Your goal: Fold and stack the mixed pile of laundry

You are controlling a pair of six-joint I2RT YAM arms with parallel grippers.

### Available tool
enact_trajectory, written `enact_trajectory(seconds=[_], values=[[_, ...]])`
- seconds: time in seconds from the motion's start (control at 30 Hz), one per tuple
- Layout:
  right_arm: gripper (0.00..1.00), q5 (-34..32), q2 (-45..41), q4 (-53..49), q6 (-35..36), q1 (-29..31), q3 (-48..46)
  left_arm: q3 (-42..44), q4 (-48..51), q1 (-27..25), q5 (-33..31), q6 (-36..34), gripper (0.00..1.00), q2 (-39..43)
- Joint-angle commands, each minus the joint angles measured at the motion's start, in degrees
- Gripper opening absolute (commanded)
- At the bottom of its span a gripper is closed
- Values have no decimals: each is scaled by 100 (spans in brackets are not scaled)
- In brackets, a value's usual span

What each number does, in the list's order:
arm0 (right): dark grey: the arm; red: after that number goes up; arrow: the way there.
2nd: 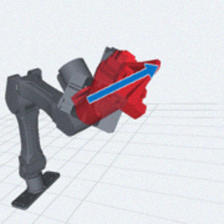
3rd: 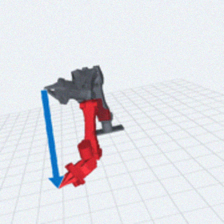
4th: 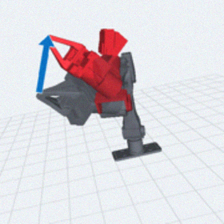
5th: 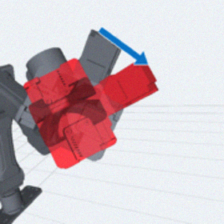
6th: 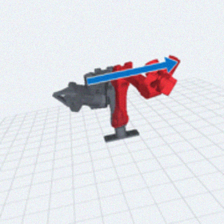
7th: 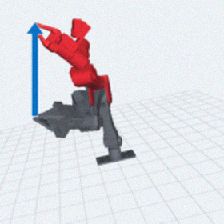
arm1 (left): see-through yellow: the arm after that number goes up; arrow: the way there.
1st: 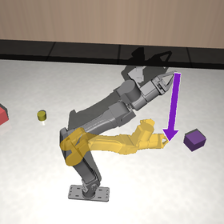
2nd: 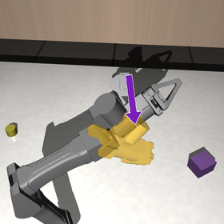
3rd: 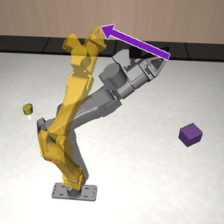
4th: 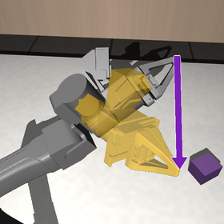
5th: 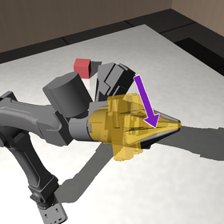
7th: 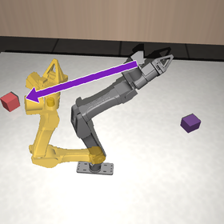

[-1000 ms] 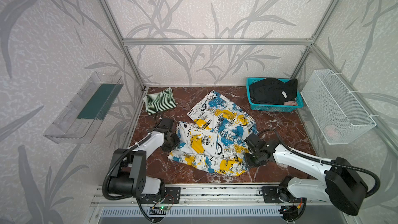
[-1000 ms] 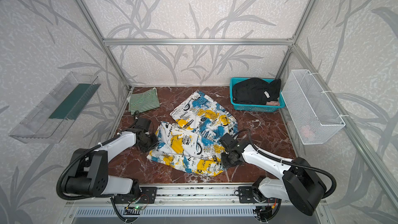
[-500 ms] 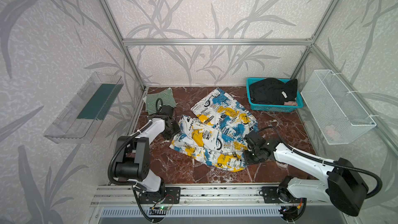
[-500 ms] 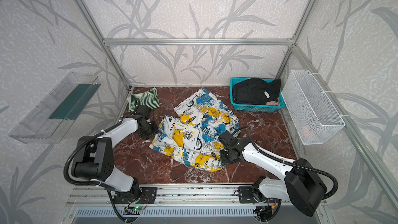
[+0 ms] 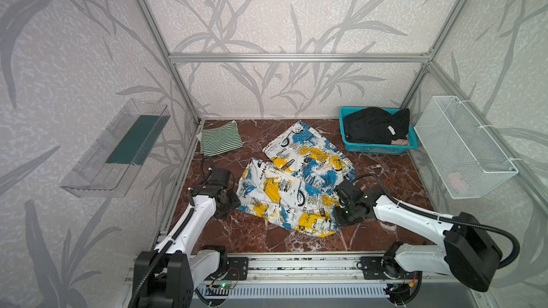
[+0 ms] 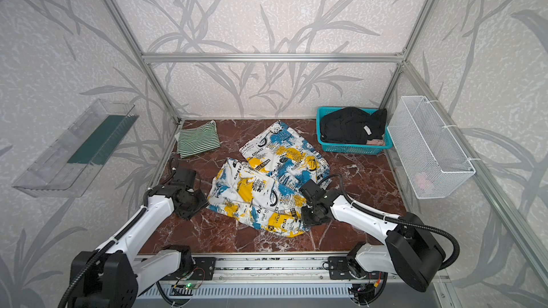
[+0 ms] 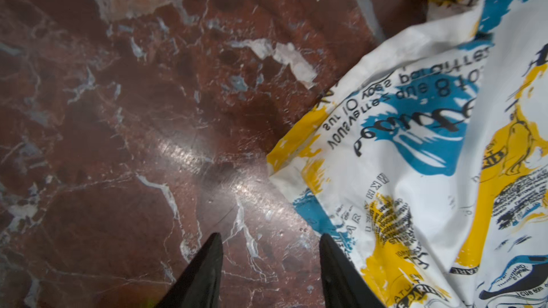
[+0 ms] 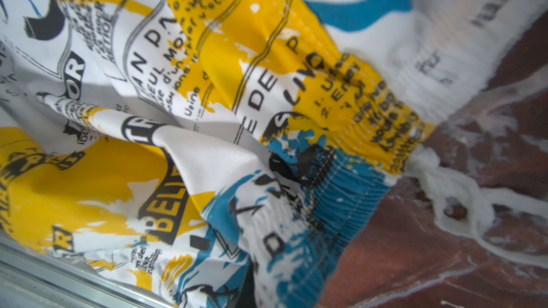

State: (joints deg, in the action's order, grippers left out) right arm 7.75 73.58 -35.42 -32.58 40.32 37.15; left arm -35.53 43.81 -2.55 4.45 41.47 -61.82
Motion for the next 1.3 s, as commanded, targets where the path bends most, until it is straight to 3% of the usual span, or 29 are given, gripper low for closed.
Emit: enact_trajectory(seconds=[0.0, 0.27, 0.53, 1.0, 1.1, 1.27], values=[[0, 90, 75, 101, 101, -20, 105, 146, -376, 14, 73, 324, 52, 166], [0, 127, 38, 149, 76, -17, -43, 221, -938, 16, 440, 504, 52, -274], [0, 163, -63, 53, 100, -24, -58, 364, -1213, 13, 584, 569, 46, -1025], [0, 390, -418, -270, 304, -23, -247, 282, -1042, 48, 65, 625, 16, -1247], [0, 500, -484, -393, 329, -22, -285, 271, -990, 57, 34, 629, 5, -1137], [0, 788, -563, -712, 401, 2, -257, 16, -474, 119, -283, 630, 0, -584]])
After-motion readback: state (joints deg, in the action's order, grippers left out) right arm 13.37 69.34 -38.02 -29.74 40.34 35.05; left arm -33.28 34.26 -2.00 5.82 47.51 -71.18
